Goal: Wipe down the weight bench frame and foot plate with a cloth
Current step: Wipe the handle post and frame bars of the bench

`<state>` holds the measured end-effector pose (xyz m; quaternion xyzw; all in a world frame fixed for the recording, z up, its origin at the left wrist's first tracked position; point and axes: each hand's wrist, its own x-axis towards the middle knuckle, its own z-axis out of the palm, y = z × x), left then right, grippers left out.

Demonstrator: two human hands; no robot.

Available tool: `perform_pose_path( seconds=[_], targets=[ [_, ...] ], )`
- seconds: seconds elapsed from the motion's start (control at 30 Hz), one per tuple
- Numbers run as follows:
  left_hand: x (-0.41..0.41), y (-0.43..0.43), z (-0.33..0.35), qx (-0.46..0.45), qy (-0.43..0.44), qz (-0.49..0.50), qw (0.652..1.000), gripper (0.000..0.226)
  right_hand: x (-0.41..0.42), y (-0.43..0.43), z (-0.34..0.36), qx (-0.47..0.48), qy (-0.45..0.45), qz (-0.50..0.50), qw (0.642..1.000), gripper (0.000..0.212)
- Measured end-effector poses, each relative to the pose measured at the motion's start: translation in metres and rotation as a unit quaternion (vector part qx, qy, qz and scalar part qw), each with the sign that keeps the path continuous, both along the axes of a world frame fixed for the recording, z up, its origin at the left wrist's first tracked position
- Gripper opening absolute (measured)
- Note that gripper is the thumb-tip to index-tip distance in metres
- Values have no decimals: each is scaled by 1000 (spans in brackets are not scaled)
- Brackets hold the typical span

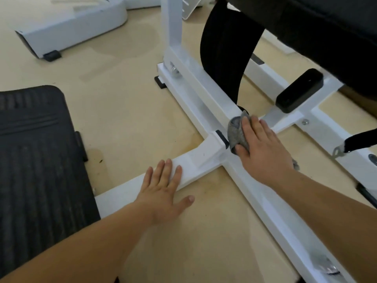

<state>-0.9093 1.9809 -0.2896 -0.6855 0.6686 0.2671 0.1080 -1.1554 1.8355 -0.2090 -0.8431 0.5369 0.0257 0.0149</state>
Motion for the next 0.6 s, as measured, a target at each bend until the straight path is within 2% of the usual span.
perform_pose_path(
  seconds=[0.13,0.33,0.47,0.6],
  targets=[
    [1,1,2,-3,24,16,1000,107,-24,26,-7,-67,31,34,997,66],
    [3,1,0,6,23,2,1000,106,-74,67,-1,-36,40,10,998,72],
    [4,1,-2,14,13,-8,1000,108,-33,28,3,-23,30,-7,999,85],
    [3,-1,-3,25,-1,-12,1000,100,-3,-8,6,-2,-4,6,1000,85]
  ],
)
